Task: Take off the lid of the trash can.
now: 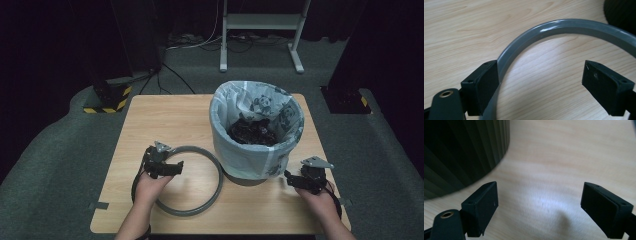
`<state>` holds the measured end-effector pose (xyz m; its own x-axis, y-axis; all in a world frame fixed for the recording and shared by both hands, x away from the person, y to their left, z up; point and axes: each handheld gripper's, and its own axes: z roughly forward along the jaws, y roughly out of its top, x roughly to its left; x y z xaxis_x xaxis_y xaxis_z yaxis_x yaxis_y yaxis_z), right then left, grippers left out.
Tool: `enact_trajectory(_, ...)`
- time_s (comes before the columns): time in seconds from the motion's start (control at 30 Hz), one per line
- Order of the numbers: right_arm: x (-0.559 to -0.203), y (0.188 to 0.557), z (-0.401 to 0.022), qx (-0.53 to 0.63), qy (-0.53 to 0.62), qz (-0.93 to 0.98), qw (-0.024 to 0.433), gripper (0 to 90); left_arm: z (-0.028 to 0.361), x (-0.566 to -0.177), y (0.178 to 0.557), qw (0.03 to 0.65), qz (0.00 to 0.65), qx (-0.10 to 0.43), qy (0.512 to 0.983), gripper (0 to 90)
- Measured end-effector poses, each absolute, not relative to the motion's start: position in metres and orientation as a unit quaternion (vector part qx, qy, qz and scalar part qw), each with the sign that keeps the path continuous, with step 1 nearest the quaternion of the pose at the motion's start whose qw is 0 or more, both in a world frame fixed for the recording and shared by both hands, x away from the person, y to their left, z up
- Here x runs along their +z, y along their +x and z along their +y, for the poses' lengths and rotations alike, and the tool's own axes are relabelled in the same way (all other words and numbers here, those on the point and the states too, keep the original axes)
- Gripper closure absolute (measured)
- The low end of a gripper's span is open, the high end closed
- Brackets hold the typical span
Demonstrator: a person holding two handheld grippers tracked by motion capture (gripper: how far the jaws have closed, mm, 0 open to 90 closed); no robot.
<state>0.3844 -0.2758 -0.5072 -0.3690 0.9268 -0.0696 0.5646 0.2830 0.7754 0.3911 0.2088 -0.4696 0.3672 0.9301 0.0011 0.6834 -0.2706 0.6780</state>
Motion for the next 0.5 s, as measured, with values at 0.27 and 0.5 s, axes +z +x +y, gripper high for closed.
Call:
enact_trajectory(0.27,-0.484,0.373,-0.275,0.399,0.484,0.723,0.29,14.6,0.196,-0.469,0.387,0.334,0.493,0.182,0.782,14.7)
enact_trajectory(0.5,-0.474,0.367,-0.273,0.417,0.473,0.716,0.3,14.4,0.19,-0.464,0.385,0.385,0.49,0.179,0.761,14.5)
